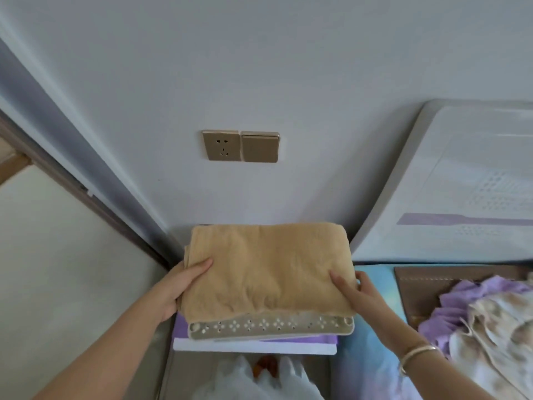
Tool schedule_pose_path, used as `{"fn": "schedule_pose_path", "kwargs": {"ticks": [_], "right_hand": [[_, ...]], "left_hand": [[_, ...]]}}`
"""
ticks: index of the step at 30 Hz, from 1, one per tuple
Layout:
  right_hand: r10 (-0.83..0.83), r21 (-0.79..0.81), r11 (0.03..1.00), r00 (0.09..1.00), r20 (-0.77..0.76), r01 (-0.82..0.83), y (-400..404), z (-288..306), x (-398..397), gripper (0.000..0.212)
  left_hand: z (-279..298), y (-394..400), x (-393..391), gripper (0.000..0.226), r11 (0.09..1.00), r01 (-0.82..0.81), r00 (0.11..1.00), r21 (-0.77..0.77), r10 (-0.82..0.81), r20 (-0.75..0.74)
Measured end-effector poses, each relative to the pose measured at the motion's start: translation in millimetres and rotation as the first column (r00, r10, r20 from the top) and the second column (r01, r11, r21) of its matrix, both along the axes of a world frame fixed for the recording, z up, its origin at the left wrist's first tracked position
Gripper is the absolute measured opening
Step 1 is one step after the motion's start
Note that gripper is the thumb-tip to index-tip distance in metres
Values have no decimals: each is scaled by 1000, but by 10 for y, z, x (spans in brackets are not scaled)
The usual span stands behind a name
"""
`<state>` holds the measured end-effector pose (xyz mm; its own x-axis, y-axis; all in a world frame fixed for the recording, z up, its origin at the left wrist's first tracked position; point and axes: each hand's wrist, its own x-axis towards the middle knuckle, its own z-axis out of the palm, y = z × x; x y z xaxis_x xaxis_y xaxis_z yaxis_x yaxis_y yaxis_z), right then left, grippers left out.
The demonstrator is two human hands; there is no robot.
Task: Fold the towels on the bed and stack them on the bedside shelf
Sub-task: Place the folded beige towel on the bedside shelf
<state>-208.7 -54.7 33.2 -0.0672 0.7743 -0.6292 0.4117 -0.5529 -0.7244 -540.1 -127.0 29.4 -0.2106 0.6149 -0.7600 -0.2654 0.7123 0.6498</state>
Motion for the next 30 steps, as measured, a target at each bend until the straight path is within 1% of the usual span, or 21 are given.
{"fn": "schedule_pose_path", "kwargs": {"ticks": [2,3,5,7,10,12,13,14,15,16,17,18,19,20,22,24,25,26,28,30], "right_hand": [[19,13,1000,999,36,-19,-76,9,45,46],[26,18,999,998,53,-27,-121,3,65,47],[36,39,998,994,100,-40,-218,-59,90,52],[36,70,996,990,133,-46,-270,-99,88,56],[32,118,992,991,131,-48,-224,-74,30,56],[70,102,991,986,151,-85,-200,-51,0,57],[88,84,991,980,179,-105,-199,-55,1,59],[97,80,990,970,221,-117,-201,-67,8,62],[94,107,986,953,288,-129,-206,-81,28,64],[93,163,973,924,371,-163,-212,-71,30,65],[100,236,945,886,453,-227,-204,-48,11,67],[109,313,900,850,515,-305,-184,-17,-36,70],[123,382,843,826,550,-380,-151,14,-111,73],[153,423,786,805,574,-451,-109,46,-213,74],[233,423,697,741,630,-579,-26,15,-403,67],[301,332,644,627,718,-689,-25,-128,-482,63],[314,286,619,565,763,-731,-59,-222,-476,65],[311,259,602,521,795,-755,-89,-318,-460,67],[285,244,583,476,832,-775,-145,-450,-431,68],[271,240,578,461,845,-780,-130,-478,-447,68]], "left_hand": [[17,-51,45,44,999,25,995,32,-22,-93],[22,-74,77,45,997,54,984,48,-45,-172],[-17,-145,134,53,990,116,934,82,-81,-349],[-77,-211,188,55,987,104,884,125,-34,-467],[-114,-261,250,53,977,43,872,210,65,-485],[-139,-288,257,52,973,29,867,228,89,-490],[-146,-301,268,54,974,41,852,222,82,-517],[-157,-317,274,56,975,70,813,210,66,-579],[-167,-326,276,60,975,117,732,187,42,-680],[-167,-330,279,62,973,174,605,150,14,-796],[-150,-311,298,63,964,242,452,110,-12,-892],[-120,-269,334,64,944,322,321,74,-35,-946],[-90,-213,381,66,909,415,237,46,-59,-970],[-71,-145,434,65,862,507,175,10,-92,-980],[-122,-36,517,59,775,623,76,-109,-199,-977],[-275,-35,549,64,738,629,38,-243,-341,-939],[-355,-79,547,68,732,618,18,-287,-378,-926],[-432,-122,535,71,731,607,-7,-312,-388,-922],[-515,-182,530,73,720,597,-64,-355,-398,-915],[-513,-154,535,73,716,590,-76,-374,-413,-908]]}}
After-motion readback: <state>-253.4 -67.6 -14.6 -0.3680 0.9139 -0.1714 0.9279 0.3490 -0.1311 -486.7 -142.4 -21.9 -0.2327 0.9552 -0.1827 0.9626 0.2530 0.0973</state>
